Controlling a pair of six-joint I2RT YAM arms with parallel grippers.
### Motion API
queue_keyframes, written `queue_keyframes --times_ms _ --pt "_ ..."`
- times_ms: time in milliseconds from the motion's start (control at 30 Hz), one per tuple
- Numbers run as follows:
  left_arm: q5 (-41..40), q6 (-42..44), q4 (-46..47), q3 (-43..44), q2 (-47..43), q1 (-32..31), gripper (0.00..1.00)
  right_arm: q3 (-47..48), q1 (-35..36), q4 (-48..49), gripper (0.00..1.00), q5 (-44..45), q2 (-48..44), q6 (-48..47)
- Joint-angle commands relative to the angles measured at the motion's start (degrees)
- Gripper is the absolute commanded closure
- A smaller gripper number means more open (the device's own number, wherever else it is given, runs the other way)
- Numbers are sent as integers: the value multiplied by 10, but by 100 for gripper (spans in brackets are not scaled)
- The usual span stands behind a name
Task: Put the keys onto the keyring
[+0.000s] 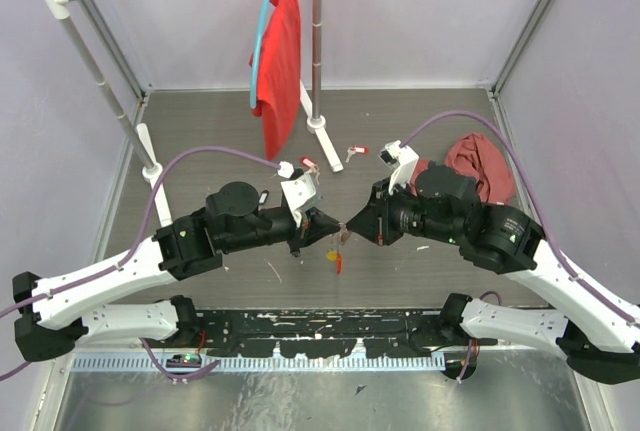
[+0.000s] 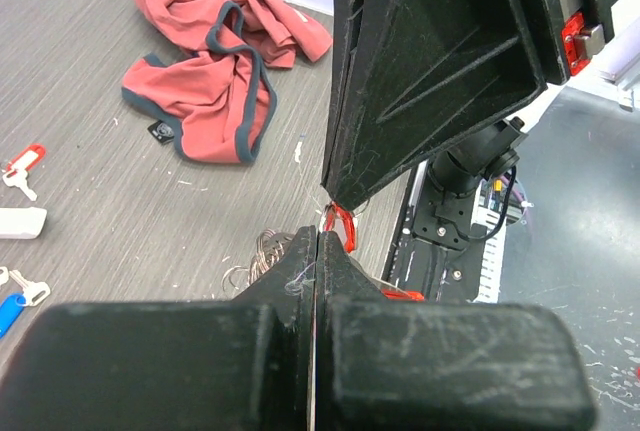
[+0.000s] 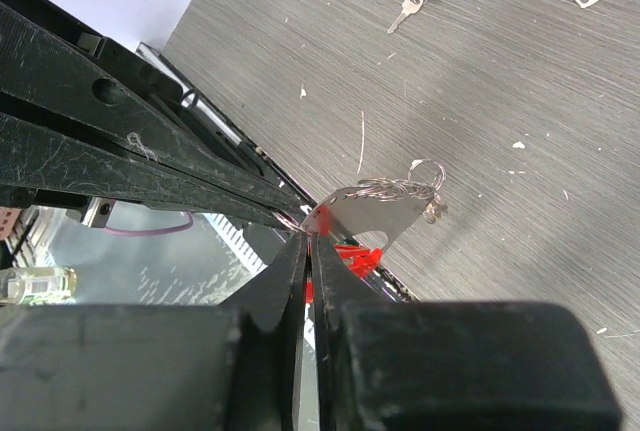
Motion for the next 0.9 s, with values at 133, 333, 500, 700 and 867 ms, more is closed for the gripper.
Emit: queue_keyframes --times_ms 133,333,500,700,867 --pt "3 4 23 24 -11 -1 100 0 0 12 87 18 -16 5" --pt "2 5 24 26 -10 -1 100 -2 -1 17 79 9 -17 4" --pt "1 5 23 26 -10 -1 100 -4 0 22 81 -7 -14 2" --pt "-4 7 23 25 -12 -1 100 -7 0 25 97 -15 -10 1" --pt "-3 7 24 22 -15 -1 100 -7 -1 20 99 2 -14 0"
